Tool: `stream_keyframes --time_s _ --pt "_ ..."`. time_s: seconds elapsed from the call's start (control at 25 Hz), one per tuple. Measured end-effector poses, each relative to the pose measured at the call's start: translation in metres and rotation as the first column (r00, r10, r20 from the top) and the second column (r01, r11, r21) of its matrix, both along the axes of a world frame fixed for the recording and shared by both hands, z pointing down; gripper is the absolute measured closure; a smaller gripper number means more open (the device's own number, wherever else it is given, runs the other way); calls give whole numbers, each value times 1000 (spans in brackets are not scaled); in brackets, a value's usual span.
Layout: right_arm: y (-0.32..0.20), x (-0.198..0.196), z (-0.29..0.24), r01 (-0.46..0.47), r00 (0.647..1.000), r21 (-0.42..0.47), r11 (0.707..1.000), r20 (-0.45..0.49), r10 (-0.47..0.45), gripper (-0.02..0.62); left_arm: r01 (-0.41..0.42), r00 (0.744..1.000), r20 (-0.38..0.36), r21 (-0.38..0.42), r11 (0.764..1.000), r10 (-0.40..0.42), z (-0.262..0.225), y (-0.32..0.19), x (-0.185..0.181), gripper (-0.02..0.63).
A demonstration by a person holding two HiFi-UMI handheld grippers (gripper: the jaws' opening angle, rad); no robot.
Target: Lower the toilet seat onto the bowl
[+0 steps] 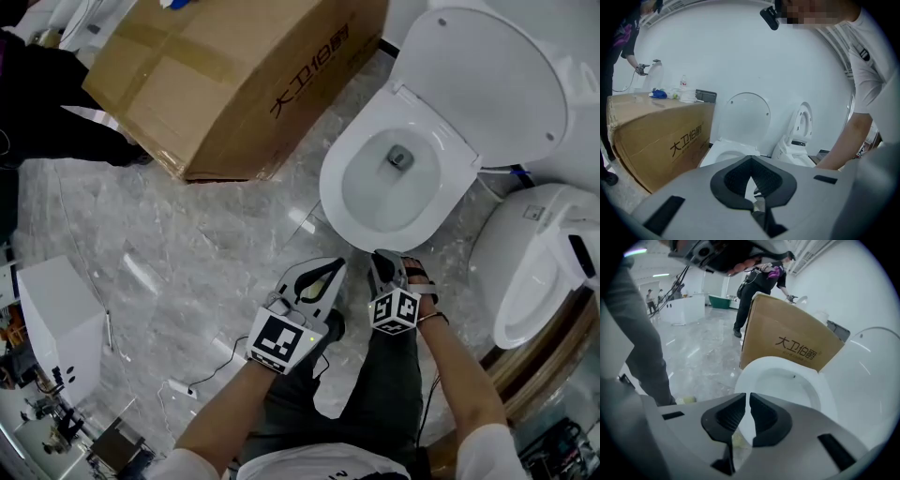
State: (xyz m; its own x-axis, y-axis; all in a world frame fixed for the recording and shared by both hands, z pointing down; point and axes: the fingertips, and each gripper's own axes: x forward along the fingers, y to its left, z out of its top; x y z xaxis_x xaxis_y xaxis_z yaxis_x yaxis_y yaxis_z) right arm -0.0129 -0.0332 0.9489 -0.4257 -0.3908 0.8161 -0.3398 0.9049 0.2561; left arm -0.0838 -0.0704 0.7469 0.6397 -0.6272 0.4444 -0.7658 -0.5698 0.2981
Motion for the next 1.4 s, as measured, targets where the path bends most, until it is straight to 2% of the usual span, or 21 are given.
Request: stream_keyframes --time_s 0.24,0.48,0.72,1.04,1.24,1.4 --pt "-18 -12 -115 -75 985 26 997 155 70 561 -17 1000 1 14 1000 17 -59 -1 9 597" --pt "-32 -10 -252 -176 939 57 983 308 150 566 -26 1000 -5 65 998 26 -142 -4 14 597" --pt "-42 0 -372 -242 898 109 964 402 180 577 -33 999 -18 108 994 35 -224 -6 26 597" --pt "-54 -7 -502 -327 818 147 934 539 201 578 -39 997 -56 173 984 50 -321 -14 31 597" --pt "-45 -1 -561 -409 722 58 911 631 284 578 -14 995 -95 179 984 31 -376 -4 26 597" --pt "-44 3 -604 -432 685 61 900 672 283 578 -27 994 -102 202 979 48 -411 0 31 597"
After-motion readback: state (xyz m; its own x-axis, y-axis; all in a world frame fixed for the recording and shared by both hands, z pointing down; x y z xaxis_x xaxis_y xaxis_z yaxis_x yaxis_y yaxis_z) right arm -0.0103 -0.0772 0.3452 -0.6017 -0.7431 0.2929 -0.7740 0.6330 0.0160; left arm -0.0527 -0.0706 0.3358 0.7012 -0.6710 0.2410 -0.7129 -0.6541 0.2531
